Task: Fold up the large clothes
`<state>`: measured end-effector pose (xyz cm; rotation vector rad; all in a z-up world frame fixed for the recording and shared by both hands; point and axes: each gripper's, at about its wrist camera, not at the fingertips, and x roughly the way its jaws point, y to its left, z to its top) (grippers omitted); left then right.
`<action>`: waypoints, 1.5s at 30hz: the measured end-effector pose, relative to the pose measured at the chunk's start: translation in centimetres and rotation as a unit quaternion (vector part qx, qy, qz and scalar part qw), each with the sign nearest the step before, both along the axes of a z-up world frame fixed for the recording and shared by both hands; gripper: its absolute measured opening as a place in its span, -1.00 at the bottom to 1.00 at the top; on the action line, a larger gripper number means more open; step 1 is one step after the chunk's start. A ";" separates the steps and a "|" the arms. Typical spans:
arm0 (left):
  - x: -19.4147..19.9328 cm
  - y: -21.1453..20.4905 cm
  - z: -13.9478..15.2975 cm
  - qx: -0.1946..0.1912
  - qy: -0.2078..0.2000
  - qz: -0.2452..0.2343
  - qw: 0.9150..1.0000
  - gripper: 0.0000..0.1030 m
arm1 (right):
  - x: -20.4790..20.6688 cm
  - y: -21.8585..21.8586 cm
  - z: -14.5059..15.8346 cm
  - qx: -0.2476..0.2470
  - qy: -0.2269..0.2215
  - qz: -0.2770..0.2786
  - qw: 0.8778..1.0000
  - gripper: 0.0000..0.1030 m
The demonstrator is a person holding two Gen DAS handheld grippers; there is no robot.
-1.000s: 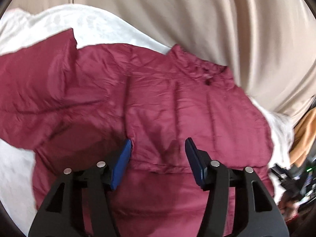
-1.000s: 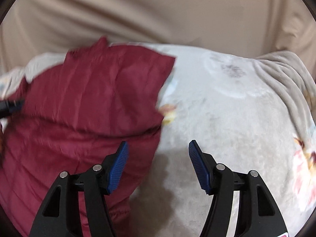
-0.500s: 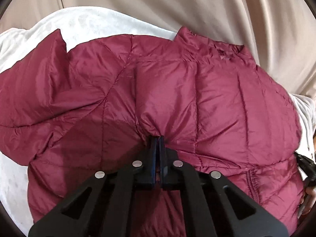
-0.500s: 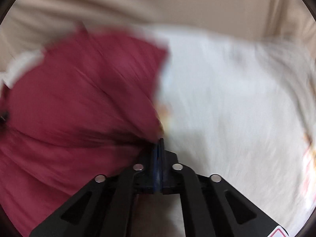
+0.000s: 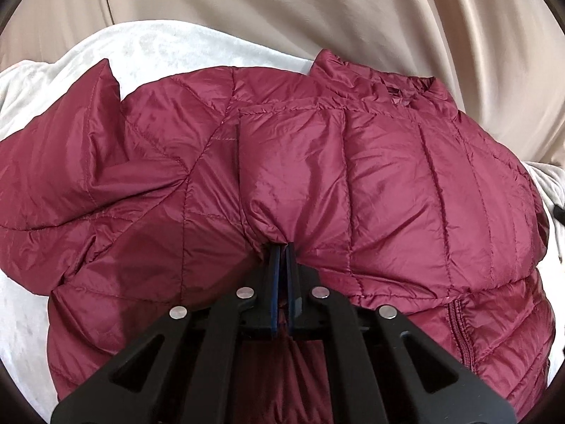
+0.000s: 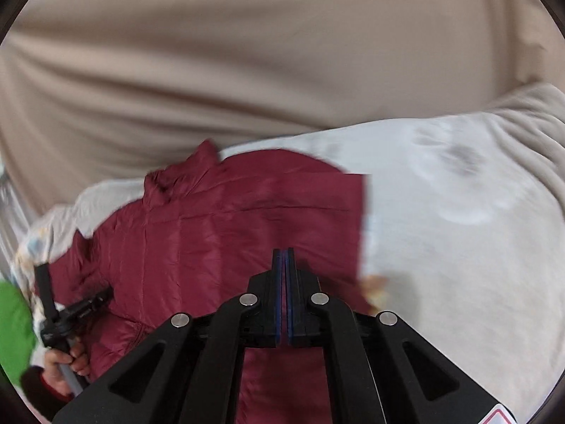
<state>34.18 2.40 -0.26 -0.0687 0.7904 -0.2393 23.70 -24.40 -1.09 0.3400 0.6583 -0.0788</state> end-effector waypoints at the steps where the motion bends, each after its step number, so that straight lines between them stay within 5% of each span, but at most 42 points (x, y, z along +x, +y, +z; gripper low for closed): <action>1: 0.0 0.0 0.0 0.000 0.000 0.000 1.000 -0.94 | 1.0 0.1 -1.1 -0.010 0.017 -0.008 1.000 -0.98; 4: 0.0 0.0 0.0 0.001 0.000 -0.002 1.000 -0.93 | 2.2 -1.6 -4.2 -0.011 0.045 -0.027 0.999 -1.00; 7: 0.2 -0.3 -0.1 0.006 0.001 -0.004 1.000 -0.92 | 1.4 -3.3 -5.3 0.040 0.034 -0.034 0.998 -1.00; 13: 0.3 -0.2 -0.1 0.007 0.002 -0.004 1.000 -0.92 | 0.0 -1.6 -1.1 0.047 0.003 -0.039 0.998 -0.94; 17: 0.3 -0.5 -0.1 0.014 0.000 -0.004 1.000 -0.92 | 2.9 1.1 1.6 0.049 -0.012 0.000 0.999 -0.93; 23: 0.4 -0.1 -0.1 0.005 0.001 -0.005 1.000 -0.92 | 8.1 4.5 -0.7 -0.008 0.025 0.031 0.999 -1.00; 26: 0.3 -0.2 -0.1 0.009 0.001 -0.005 1.000 -0.92 | 6.4 0.9 -1.5 -0.009 0.011 -0.003 1.000 -1.00; 31: 0.3 -0.3 -0.2 0.008 0.002 -0.009 1.000 -0.91 | 3.1 -6.9 -3.3 0.062 0.019 -0.090 0.994 -1.00; 33: 0.3 -0.3 -0.2 0.010 0.003 -0.008 1.000 -0.91 | 1.8 -6.0 -2.0 0.050 0.004 -0.090 0.995 -1.00; 34: 0.4 -0.3 -0.2 0.010 0.003 -0.008 1.000 -0.91 | 1.2 -4.5 -1.0 0.041 -0.009 -0.069 0.997 -0.79; 36: 0.4 -0.4 -0.2 0.011 0.002 -0.008 1.000 -0.91 | 0.6 -1.3 -0.1 0.039 -0.017 -0.013 0.999 -0.79; 40: 0.4 -0.4 -0.2 0.011 0.002 -0.008 1.000 -0.91 | 0.6 6.1 -1.6 -0.033 0.026 0.083 0.996 -0.79; 42: 0.4 -0.5 -0.2 0.012 0.002 -0.008 1.000 -0.91 | 0.2 6.7 -2.8 -0.063 0.042 0.078 0.994 -0.85; 45: 0.5 -0.4 -0.2 0.010 0.002 -0.009 1.000 -0.91 | -0.7 3.1 -4.3 -0.040 0.057 0.036 0.997 -1.00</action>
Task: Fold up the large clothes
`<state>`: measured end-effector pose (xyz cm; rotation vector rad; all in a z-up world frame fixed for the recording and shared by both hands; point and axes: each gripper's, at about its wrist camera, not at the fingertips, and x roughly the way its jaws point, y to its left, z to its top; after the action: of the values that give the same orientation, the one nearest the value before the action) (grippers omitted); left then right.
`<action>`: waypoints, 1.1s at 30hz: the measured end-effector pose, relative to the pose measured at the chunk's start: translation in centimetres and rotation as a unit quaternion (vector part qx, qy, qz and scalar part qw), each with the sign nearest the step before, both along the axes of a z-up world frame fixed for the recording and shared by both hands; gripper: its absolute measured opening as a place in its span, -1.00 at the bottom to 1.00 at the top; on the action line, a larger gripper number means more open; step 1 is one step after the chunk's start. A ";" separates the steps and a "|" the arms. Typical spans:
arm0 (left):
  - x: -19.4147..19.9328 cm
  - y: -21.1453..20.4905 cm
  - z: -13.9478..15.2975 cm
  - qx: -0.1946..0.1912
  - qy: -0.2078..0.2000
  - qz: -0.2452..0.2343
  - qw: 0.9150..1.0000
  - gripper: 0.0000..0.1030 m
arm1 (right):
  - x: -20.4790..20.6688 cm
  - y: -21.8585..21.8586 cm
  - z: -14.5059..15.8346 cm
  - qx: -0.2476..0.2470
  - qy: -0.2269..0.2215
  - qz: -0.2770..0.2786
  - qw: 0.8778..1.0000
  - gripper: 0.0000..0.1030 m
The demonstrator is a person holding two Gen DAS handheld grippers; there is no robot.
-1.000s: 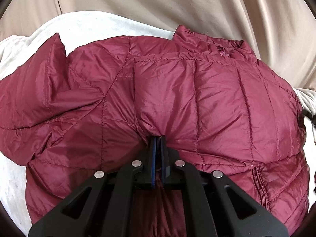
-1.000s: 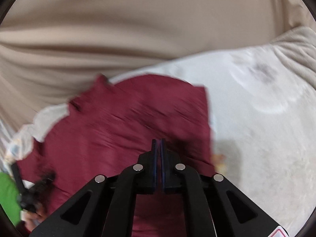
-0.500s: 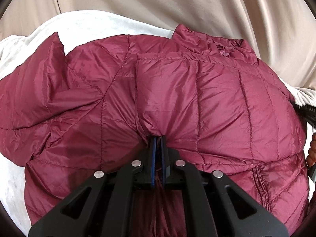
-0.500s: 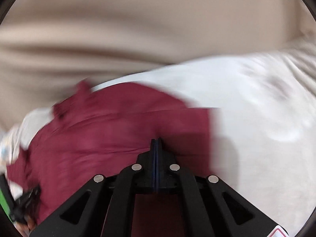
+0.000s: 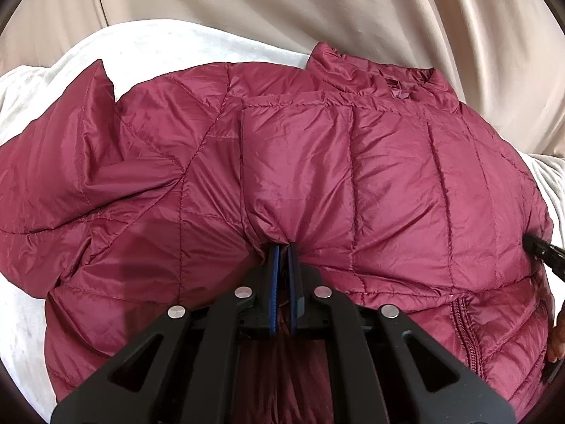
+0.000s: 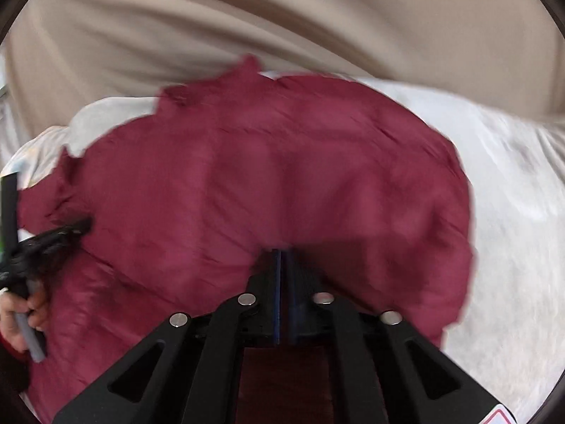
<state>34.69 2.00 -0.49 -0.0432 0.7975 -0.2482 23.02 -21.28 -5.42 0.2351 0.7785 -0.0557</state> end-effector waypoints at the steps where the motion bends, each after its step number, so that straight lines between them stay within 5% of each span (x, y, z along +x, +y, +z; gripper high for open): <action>1: 0.0 0.1 0.0 -0.002 0.000 0.000 1.000 -0.91 | -0.7 -2.1 -0.5 0.012 -0.001 -0.028 1.000 -1.00; 5: 0.1 0.3 0.0 -0.014 0.001 -0.006 1.000 -0.89 | -2.4 -5.8 -1.2 0.067 0.001 -0.061 0.996 -1.00; 8: -0.1 0.8 0.0 -0.024 0.000 -0.003 1.000 -0.89 | -2.9 -3.0 0.8 0.003 0.002 -0.086 0.996 -0.91; 13: -1.9 1.2 3.3 -0.044 -0.043 0.032 0.998 -0.87 | -1.9 4.3 4.2 0.010 -0.018 0.014 1.000 -0.75; 17: -2.0 -3.6 5.3 0.041 -0.068 -0.001 0.997 -0.29 | 1.0 8.9 3.6 -0.013 -0.017 0.052 0.998 -0.75; 19: -1.2 -5.3 4.0 0.098 -0.063 -0.003 0.993 -0.29 | 1.7 9.7 2.7 -0.022 -0.010 0.044 0.999 -0.78; 22: -0.5 -4.7 1.7 0.111 -0.041 0.010 0.993 -0.29 | 0.7 6.5 1.4 -0.029 -0.014 0.007 0.999 -1.00; 27: -0.7 -3.0 1.5 0.083 -0.034 0.013 0.996 -0.29 | -2.8 -2.6 -0.2 0.019 -0.007 -0.108 0.994 -1.00; 30: -0.8 -3.6 1.3 0.098 -0.041 0.013 0.994 -0.29 | -3.8 -4.5 -0.9 0.059 -0.009 -0.111 0.992 -1.00; 33: -0.9 -3.7 1.3 0.102 -0.042 0.018 0.994 -0.29 | -3.6 -3.6 -0.5 0.008 -0.001 -0.113 0.994 -1.00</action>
<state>33.82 -1.69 0.85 0.1449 0.7347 -0.1321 19.42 -24.83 -5.90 0.3385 0.7485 -0.2638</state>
